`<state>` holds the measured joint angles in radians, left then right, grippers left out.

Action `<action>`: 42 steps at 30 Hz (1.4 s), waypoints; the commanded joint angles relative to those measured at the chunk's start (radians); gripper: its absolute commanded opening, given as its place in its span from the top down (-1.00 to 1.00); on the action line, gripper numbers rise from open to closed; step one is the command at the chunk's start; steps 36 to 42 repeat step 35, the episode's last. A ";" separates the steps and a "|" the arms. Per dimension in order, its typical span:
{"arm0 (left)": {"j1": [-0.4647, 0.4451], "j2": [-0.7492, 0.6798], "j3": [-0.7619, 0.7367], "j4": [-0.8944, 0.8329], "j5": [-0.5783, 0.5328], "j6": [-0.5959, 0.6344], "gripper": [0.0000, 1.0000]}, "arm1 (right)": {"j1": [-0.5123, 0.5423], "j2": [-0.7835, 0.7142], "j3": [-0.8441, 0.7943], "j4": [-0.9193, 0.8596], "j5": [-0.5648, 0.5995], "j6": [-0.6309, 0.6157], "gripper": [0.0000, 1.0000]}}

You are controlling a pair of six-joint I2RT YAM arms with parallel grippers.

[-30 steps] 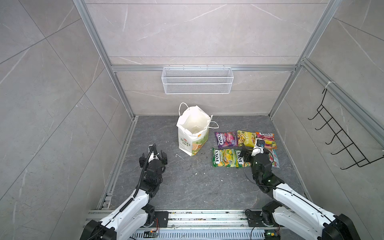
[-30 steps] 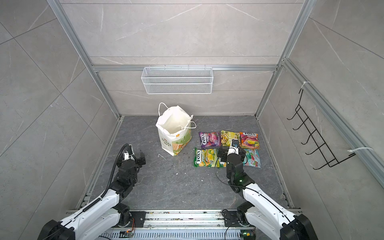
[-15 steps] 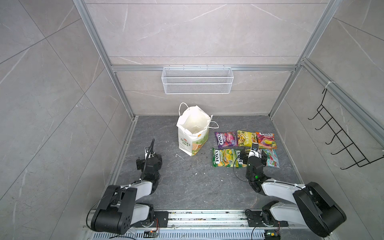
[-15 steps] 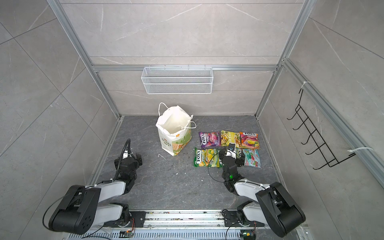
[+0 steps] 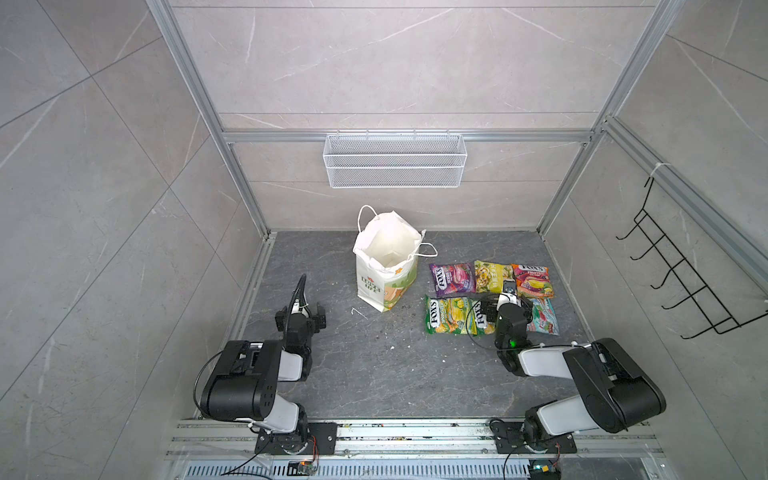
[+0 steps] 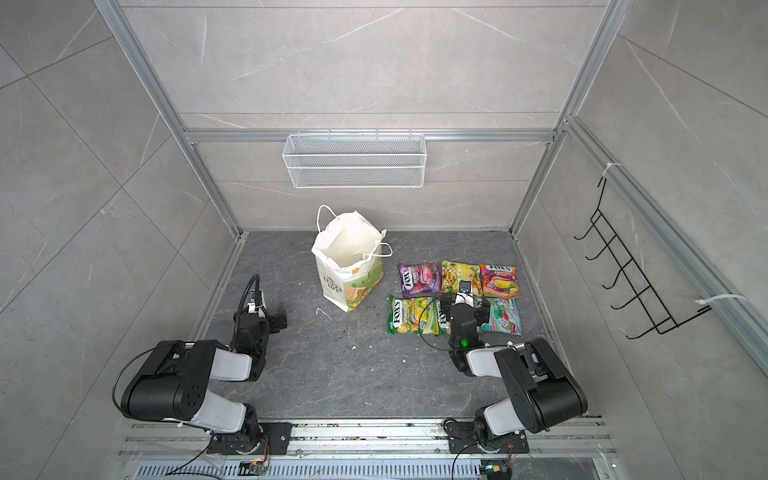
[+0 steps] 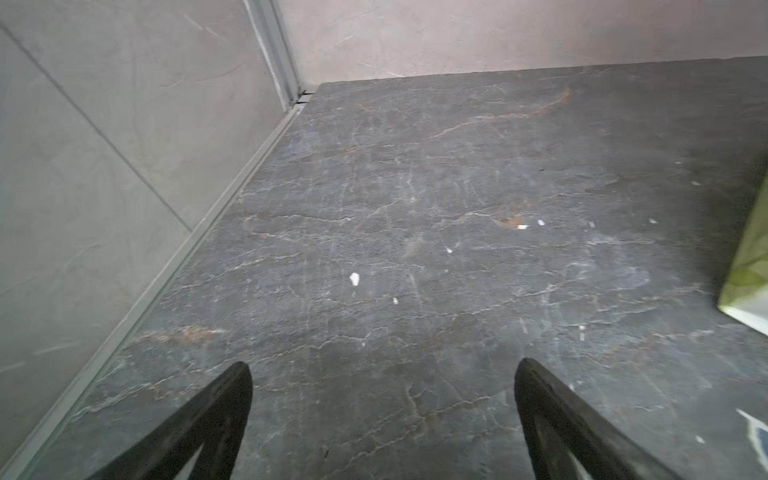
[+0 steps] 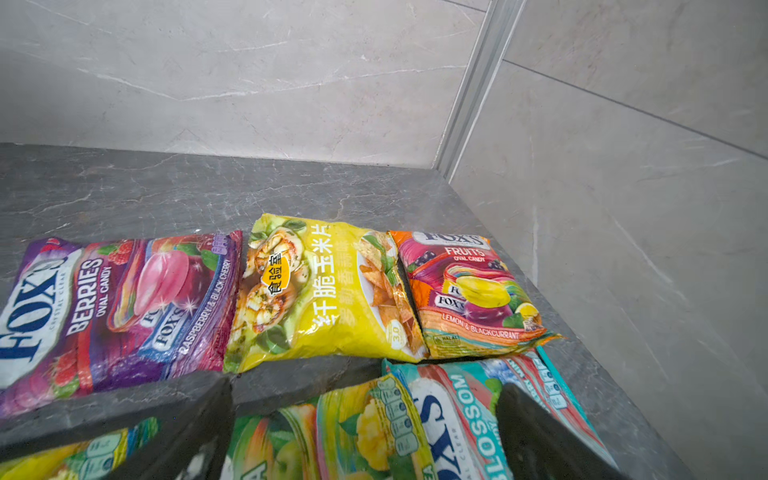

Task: Take the snacks out of the paper bag

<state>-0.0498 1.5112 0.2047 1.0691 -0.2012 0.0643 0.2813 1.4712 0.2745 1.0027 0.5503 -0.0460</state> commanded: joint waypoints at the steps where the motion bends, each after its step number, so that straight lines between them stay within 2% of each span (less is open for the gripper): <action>1: 0.001 -0.008 -0.004 0.086 0.104 0.031 -1.00 | -0.010 -0.008 -0.046 0.104 -0.115 -0.006 -0.99; 5: 0.048 -0.008 0.128 -0.149 0.092 -0.028 -1.00 | -0.073 -0.003 0.010 -0.018 -0.258 0.018 -0.99; 6: 0.098 -0.008 0.161 -0.223 0.154 -0.067 -1.00 | -0.091 0.014 0.023 -0.039 -0.276 0.033 -0.99; 7: 0.133 -0.010 0.162 -0.237 0.204 -0.087 -1.00 | -0.102 0.050 0.025 -0.005 -0.297 0.032 -0.99; 8: 0.137 -0.007 0.159 -0.226 0.198 -0.088 -1.00 | -0.104 0.072 0.029 0.036 -0.299 0.022 -0.99; 10: 0.136 -0.010 0.161 -0.237 0.198 -0.089 -1.00 | -0.113 0.033 0.063 -0.107 -0.339 0.032 -0.99; 12: 0.133 -0.009 0.162 -0.234 0.188 -0.085 -1.00 | -0.133 0.062 0.071 -0.071 -0.363 0.042 -0.98; 14: 0.123 -0.009 0.161 -0.235 0.171 -0.080 -1.00 | -0.170 0.039 0.090 -0.152 -0.421 0.063 -0.99; 16: 0.116 -0.010 0.160 -0.234 0.161 -0.077 -1.00 | -0.172 0.051 0.080 -0.109 -0.421 0.060 -0.99; 42: 0.116 -0.010 0.165 -0.239 0.170 -0.078 -1.00 | -0.183 0.043 0.091 -0.142 -0.449 0.052 -0.98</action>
